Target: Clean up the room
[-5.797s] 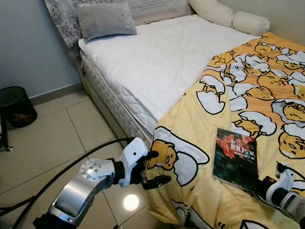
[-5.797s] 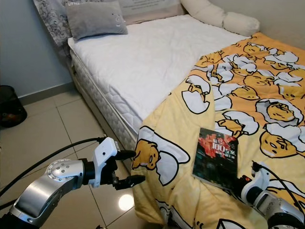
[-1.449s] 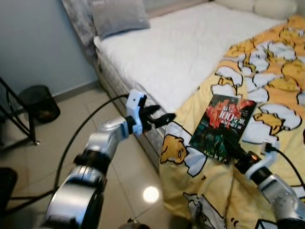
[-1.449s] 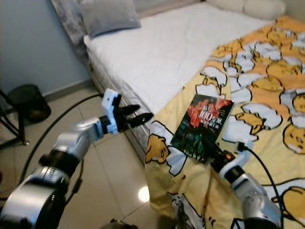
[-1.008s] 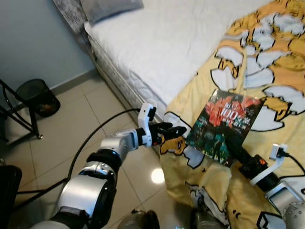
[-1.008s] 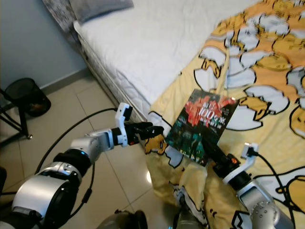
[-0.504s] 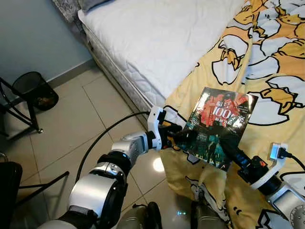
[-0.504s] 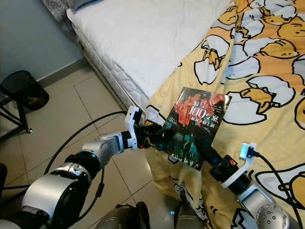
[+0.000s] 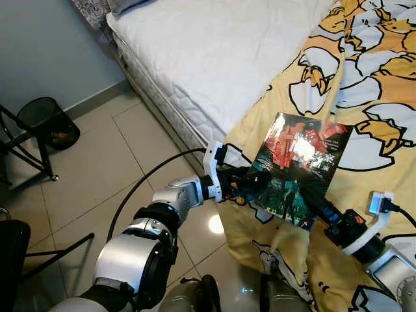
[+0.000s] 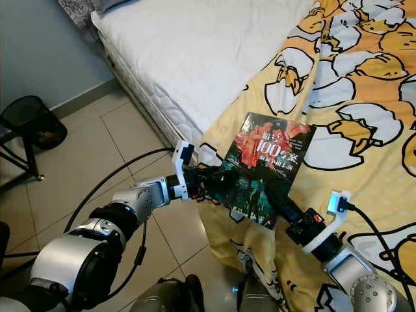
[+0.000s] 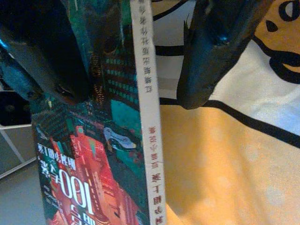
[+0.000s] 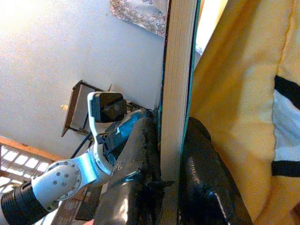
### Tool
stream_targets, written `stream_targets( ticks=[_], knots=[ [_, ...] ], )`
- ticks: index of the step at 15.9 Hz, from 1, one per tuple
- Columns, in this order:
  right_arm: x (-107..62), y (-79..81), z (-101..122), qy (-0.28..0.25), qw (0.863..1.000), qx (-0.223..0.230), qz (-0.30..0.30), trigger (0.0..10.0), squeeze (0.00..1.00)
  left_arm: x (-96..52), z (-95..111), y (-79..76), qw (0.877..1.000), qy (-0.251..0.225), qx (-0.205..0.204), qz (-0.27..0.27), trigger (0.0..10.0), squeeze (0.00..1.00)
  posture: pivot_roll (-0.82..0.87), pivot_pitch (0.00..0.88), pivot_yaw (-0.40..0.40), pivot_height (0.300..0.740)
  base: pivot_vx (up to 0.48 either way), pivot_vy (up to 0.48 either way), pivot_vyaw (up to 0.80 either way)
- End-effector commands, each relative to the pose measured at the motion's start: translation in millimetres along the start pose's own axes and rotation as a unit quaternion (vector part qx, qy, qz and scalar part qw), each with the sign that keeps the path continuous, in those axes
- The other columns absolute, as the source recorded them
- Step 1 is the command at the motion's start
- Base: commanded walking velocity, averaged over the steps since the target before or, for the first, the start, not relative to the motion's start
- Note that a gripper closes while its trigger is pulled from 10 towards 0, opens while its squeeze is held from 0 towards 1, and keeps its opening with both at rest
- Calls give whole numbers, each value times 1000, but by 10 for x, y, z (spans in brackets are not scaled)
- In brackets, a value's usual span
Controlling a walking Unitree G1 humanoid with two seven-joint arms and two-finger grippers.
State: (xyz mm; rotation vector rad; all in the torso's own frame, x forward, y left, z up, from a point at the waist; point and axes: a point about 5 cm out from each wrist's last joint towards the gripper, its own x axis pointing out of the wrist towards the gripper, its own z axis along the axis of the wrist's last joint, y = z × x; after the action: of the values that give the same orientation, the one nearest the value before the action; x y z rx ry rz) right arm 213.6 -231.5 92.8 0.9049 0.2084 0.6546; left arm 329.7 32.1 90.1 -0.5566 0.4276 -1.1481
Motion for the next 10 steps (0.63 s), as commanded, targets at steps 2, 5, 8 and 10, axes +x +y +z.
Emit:
stream_targets(
  ticks=[2,5,8,10],
  knots=[
    [45,17,-15,3,1000,8,17,10000,0,-55,-78,31,1000,3,-17,1,0,0,-268,200,178,740,0,0,0],
    [49,4,-17,3,1000,7,14,10000,0,-62,-62,33,1000,2,-13,-1,0,0,-264,197,175,740,0,0,0],
    [48,-15,-17,0,1000,8,12,10000,0,-62,-43,30,1000,-2,-14,-4,0,0,-260,190,179,740,0,0,0],
    [51,-23,-17,-2,1000,8,10,10000,0,-65,-37,30,1000,-3,-13,-5,0,0,-259,189,179,740,0,0,0]
  ],
)
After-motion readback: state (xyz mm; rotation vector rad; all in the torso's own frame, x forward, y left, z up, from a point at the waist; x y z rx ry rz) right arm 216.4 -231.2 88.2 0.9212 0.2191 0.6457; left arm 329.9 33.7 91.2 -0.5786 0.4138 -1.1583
